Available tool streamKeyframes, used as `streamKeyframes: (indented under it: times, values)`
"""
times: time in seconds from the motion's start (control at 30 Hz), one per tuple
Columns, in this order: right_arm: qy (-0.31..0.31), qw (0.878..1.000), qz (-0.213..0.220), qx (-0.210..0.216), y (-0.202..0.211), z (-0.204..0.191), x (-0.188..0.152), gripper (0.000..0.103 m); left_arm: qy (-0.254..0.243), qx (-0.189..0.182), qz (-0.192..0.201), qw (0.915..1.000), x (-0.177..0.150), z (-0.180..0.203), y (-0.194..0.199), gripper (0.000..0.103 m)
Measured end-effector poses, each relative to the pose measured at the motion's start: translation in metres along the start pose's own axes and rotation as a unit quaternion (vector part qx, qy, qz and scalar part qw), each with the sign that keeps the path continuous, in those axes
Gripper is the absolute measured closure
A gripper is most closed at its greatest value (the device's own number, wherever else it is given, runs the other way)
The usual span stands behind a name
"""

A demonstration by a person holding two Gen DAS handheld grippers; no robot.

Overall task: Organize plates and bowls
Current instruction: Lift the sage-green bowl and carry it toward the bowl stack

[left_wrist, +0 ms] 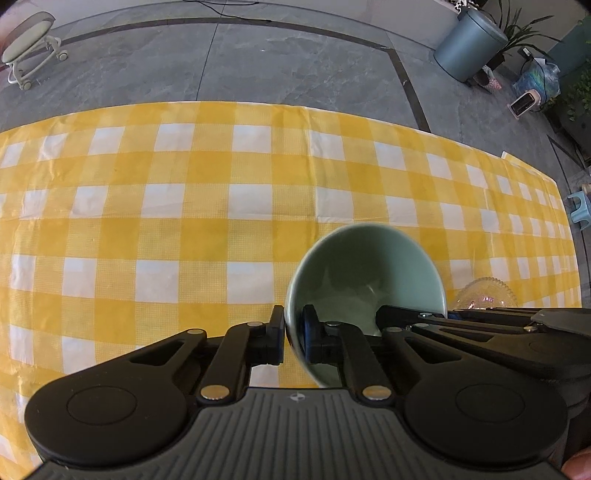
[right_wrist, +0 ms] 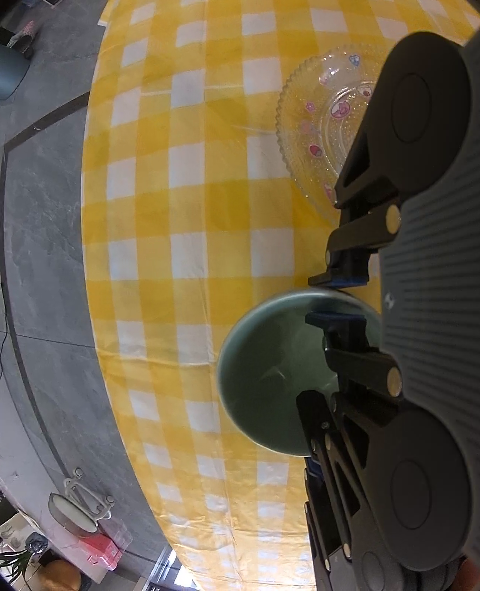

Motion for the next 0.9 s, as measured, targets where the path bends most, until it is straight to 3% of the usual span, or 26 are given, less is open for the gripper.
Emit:
streamKeyframes:
  times: [0.4, 0.9]
  values:
    - [-0.004, 1.0, -0.013, 0.0, 0.026, -0.015, -0.017, 0.095, 0.002, 0.01, -0.015, 0.9998, -0.012, 0.0, 0.026, 0.093]
    - [0.005, 0.999, -0.044, 0.005, 0.077, -0.036, -0.096, 0.095, 0.015, 0.028, -0.046, 0.9985, -0.084, 0.005, 0.083, 0.093]
Point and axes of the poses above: each gripper's, at about its wrist camera, not at the fingertips, and y roughly against the way its jaws point, z to its right, x to its top, the point moved 3 cm from there along -y, roughly the way its jaws point, and after that the axes turned 1 degree about y, right-handed, at the moved point
